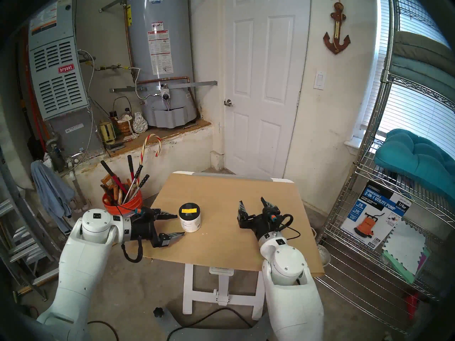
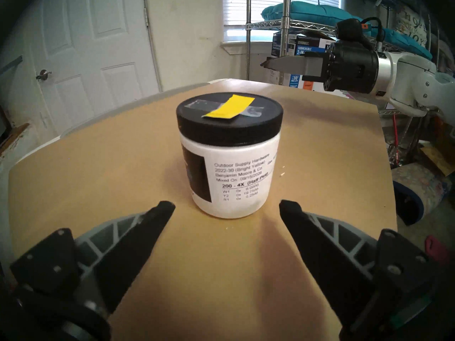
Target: Open paint jar
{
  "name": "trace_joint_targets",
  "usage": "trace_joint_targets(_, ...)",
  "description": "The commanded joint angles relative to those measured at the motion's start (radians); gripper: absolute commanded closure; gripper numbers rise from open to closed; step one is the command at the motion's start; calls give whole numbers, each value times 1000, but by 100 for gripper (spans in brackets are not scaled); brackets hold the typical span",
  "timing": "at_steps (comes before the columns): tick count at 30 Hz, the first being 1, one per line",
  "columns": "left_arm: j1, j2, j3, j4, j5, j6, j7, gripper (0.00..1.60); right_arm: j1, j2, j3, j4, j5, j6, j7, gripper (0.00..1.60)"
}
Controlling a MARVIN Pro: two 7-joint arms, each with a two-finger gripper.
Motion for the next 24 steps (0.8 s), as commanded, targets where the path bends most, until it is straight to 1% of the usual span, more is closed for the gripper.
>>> trace_joint_targets(1,-98,-17,26,39,4,-28,10,0,10,0,-1,-21,-1,-4,0,0)
trace_joint_targets(10,-149,-30,47,113,-13,-55,-16,0,9,0,-1,-21,-1,-4,0,0)
trace_joint_targets(24,-226,-49,93,219,-10,-91,-52,0,9,0,-1,-21,-1,-4,0,0)
